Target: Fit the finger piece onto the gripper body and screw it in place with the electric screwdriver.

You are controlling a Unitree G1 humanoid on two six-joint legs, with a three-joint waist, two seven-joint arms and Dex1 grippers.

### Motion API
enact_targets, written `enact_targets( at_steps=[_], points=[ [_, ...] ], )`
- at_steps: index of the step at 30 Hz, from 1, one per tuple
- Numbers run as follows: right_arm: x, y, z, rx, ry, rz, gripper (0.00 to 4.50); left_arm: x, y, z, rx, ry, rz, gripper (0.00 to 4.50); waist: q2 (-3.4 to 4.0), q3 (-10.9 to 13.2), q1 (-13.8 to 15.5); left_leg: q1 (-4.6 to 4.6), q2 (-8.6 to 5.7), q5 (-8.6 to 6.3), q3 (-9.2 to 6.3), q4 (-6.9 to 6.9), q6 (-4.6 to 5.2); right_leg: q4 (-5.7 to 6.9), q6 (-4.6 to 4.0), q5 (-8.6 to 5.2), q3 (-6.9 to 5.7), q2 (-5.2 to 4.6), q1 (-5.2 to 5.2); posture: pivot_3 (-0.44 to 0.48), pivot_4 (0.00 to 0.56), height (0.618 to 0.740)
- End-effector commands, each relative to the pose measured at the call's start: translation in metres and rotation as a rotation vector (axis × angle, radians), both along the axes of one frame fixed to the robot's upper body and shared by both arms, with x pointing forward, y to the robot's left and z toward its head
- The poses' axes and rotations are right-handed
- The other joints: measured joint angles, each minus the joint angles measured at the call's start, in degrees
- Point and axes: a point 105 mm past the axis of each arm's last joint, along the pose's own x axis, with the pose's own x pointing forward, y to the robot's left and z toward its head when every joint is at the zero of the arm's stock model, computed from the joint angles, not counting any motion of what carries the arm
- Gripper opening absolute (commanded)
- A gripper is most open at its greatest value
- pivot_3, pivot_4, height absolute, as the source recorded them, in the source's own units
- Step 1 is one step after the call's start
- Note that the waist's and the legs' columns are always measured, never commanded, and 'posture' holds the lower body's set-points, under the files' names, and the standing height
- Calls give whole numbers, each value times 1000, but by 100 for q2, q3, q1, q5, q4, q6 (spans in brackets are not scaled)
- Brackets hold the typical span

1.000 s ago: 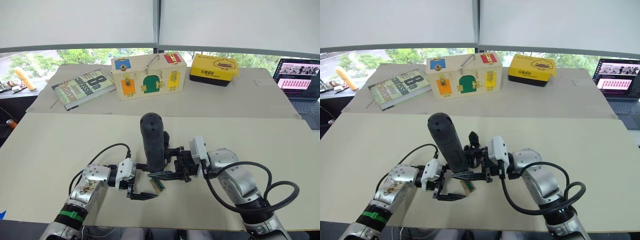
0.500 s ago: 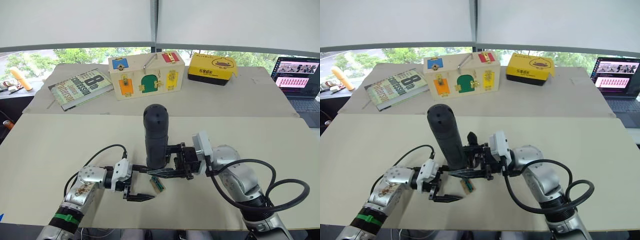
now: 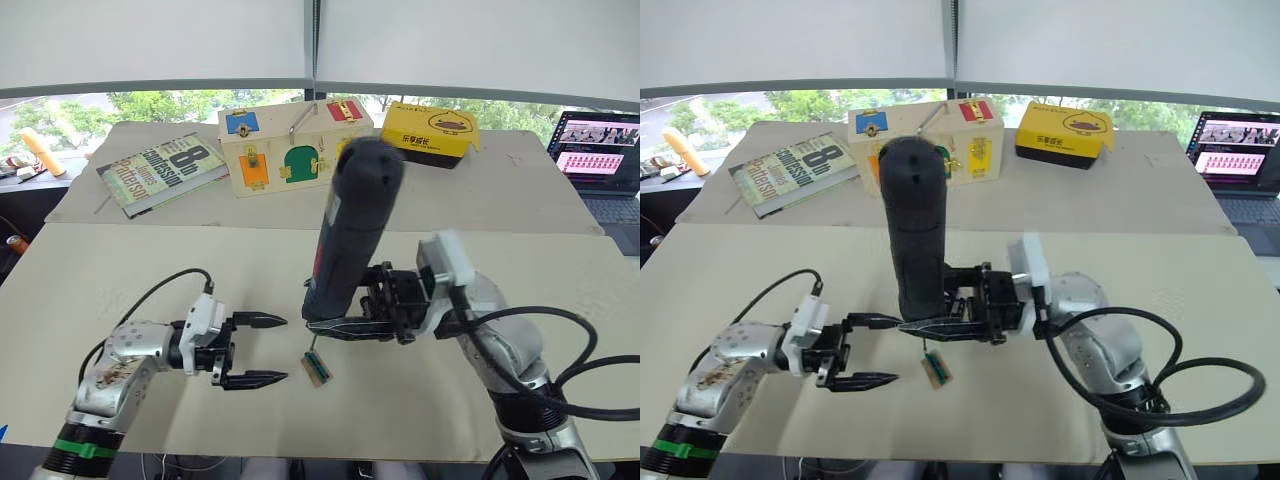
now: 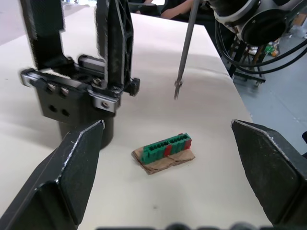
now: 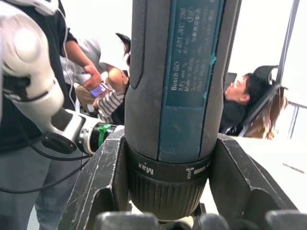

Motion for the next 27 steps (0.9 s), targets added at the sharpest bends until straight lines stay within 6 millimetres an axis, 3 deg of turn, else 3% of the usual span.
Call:
enact_targets(
  at_steps=[1, 4, 8, 14, 19, 27],
  points=[
    [-14, -9, 29, 58, -69, 39, 1948, 8, 10, 12, -31, -46, 81, 4490, 0, 4, -4, 0, 0, 0, 4, 0, 0, 0, 0, 0, 3, 4, -1, 0, 150, 740],
    [-16, -13, 35, 58, -72, 41, 1948, 16, 15, 14, -59, -69, 146, 4490, 0, 5, 9, 0, 0, 0, 4, 0, -2, 0, 0, 0, 6, 11, -2, 0, 150, 740],
    [-18, -17, 41, 49, -80, 32, 1948, 29, 14, 1, -26, -76, 226, 4490, -1, 6, 18, 2, 0, -1, 14, 0, -4, 1, 0, 0, 11, 16, -1, 0, 150, 740],
    [-19, -19, 44, 31, -79, 18, 1948, 55, -11, -19, 4, -119, 304, 4490, -2, 6, 61, 9, -1, -1, 30, 0, -4, 3, 2, 2, 18, 24, 2, 0, 150, 740],
    [-20, -20, 44, 22, -77, 4, 1948, 54, -34, -32, 18, -105, 256, 4490, -3, 6, 59, 9, 0, -1, 36, 0, -3, 6, 3, 4, 22, 28, 2, 0, 150, 740],
    [-20, -22, 41, 10, -75, -28, 1948, 57, -49, -41, 35, -110, 236, 4490, -3, 6, 79, 15, 2, -1, 37, 1, -3, 5, 3, 4, 25, 27, 5, 0, 150, 740]
  ],
)
